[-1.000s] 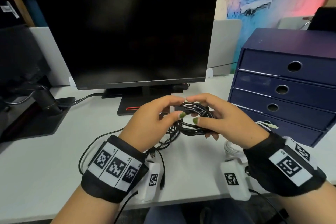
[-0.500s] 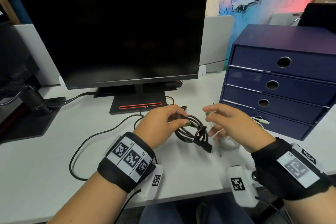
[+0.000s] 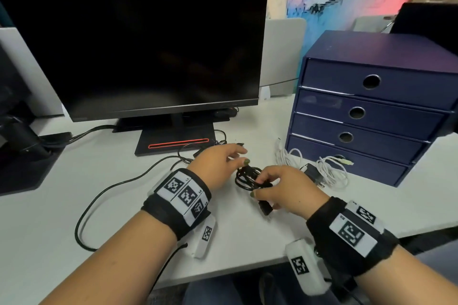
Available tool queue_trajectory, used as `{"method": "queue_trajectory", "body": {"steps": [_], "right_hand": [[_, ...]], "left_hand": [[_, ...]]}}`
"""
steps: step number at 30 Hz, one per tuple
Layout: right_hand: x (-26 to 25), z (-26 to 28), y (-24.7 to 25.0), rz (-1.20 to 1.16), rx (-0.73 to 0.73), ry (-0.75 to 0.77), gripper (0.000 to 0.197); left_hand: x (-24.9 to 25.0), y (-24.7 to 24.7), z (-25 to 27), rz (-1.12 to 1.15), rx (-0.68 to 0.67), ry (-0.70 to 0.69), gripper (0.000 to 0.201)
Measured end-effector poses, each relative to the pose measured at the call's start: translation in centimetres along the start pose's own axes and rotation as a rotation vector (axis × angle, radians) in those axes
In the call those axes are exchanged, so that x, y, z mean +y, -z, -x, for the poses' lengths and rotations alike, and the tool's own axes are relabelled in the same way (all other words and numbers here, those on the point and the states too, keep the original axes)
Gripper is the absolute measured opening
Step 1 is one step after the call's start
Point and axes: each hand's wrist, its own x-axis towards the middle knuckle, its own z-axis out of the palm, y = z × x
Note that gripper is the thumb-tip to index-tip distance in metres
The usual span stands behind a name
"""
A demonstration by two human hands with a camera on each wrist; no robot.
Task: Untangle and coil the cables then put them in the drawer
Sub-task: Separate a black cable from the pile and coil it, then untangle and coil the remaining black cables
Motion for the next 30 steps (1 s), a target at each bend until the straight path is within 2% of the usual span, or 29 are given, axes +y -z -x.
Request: {"method": "queue_trajectory", "body": {"steps": [6,10,14,19,23,26,30], "right_hand": [[-0.9,-2.7,-0.3,0.014,0.019,-0.166,0.017],[-1.5,-4.6,-1.1,0.199,0.033,-0.163,0.023],[-2.1,-6.5,-1.6,0.410,-0.017,-0.173,0.026],[-1.7,-8.0,-1.8,0.554,0.027,-0.210,0.043],[-1.8,-8.3,-1.8,0.549,0.116,-0.229,0.052],[-2.8,-7.5,-2.5,0.473,0.118,-0.141,0.046],[-4.9,-5.2,-3.9,0.354,0.067,0.080,0.021]], "left_hand": [[-1.1,2.5,0.1,-0.107,-0.019,0.070,0.025],[-2.0,3.8,0.9,-0.177,-0.072,0.134,0.021],[-3.4,4.4,2.4,-0.216,-0.129,0.187,0.018],[-4.8,4.5,3.9,-0.342,-0.214,0.211,0.024],[-6.3,4.3,5.4,-0.389,-0.202,0.256,0.016],[-6.9,3.9,5.9,-0.386,-0.248,0.275,0.026],[-7.1,2.9,5.9,-0.389,-0.259,0.252,0.039]]}}
